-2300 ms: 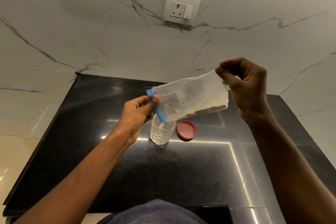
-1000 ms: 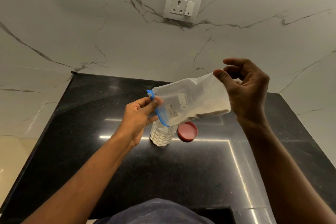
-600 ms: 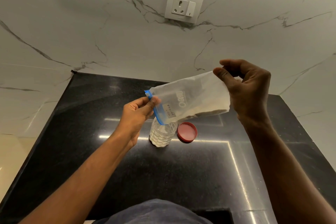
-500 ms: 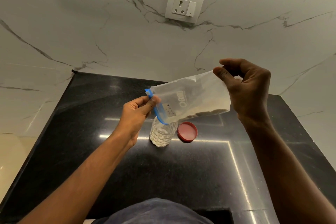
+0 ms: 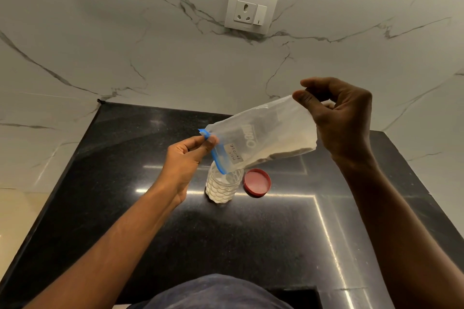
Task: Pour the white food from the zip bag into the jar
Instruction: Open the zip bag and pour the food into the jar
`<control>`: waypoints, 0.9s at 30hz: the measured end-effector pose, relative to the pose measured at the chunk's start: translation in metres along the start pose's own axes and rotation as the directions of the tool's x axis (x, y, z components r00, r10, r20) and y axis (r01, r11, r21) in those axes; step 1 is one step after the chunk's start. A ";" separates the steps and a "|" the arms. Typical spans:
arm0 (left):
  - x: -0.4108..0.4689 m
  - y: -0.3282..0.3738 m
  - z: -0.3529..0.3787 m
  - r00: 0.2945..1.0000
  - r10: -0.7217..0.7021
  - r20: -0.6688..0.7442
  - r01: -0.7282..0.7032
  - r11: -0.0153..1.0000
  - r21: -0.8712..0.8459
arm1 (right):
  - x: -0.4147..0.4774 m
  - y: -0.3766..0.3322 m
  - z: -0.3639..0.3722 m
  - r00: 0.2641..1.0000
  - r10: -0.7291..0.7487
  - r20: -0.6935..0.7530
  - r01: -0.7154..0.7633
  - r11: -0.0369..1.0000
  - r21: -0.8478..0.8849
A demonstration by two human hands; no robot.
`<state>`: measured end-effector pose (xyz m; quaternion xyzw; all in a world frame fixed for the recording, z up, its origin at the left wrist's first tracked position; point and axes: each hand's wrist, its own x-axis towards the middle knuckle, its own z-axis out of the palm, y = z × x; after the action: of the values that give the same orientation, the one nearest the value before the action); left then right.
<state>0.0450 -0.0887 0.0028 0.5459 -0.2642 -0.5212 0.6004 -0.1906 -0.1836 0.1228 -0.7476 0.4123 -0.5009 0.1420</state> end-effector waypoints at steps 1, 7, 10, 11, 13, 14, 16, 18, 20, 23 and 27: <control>0.000 0.000 0.000 1.000 0.002 -0.002 -0.002 1.000 0.000 | 0.000 0.000 0.000 1.000 -0.003 0.007 0.003 1.000 -0.001; 0.003 -0.003 0.000 1.000 0.024 -0.020 -0.023 1.000 0.013 | 0.002 0.002 -0.003 0.999 -0.013 0.034 0.014 1.000 -0.027; 0.003 -0.005 -0.001 1.000 0.028 -0.014 -0.028 1.000 0.011 | 0.002 0.001 -0.004 0.997 -0.043 0.059 0.047 0.997 -0.060; 0.003 -0.005 0.000 1.000 0.026 -0.012 -0.026 1.000 0.017 | 0.003 0.000 -0.004 0.998 -0.045 0.050 0.048 0.997 -0.053; 0.002 -0.005 0.000 1.000 0.019 -0.013 -0.019 1.000 0.020 | 0.003 0.000 -0.003 0.997 -0.055 0.058 0.059 0.997 -0.057; 0.002 -0.005 -0.001 1.000 0.016 -0.013 -0.016 1.000 0.018 | 0.002 0.000 -0.004 0.996 -0.064 0.069 0.069 0.995 -0.071; 0.002 -0.005 -0.001 1.000 0.016 -0.009 -0.016 1.000 0.021 | 0.000 0.001 -0.005 0.996 -0.067 0.058 0.071 0.995 -0.074; 0.001 -0.006 0.000 1.000 0.018 -0.013 -0.018 0.999 0.030 | 0.001 0.001 -0.006 0.997 -0.065 0.050 0.068 0.995 -0.068; 0.001 -0.007 0.000 1.000 0.020 -0.022 -0.019 0.999 0.033 | 0.000 0.001 -0.006 0.995 -0.066 0.081 0.074 0.993 -0.088; 0.002 -0.007 0.002 1.000 0.019 -0.014 -0.018 0.999 0.037 | 0.001 0.000 -0.007 0.996 -0.071 0.059 0.076 0.993 -0.088; 0.003 -0.008 0.003 1.000 -0.004 -0.018 0.004 1.000 0.025 | 0.002 -0.002 -0.008 0.992 -0.089 0.094 0.100 0.987 -0.124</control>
<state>0.0405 -0.0916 -0.0050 0.5587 -0.2642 -0.5140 0.5948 -0.1967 -0.1820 0.1286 -0.7955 0.4010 -0.4458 0.0877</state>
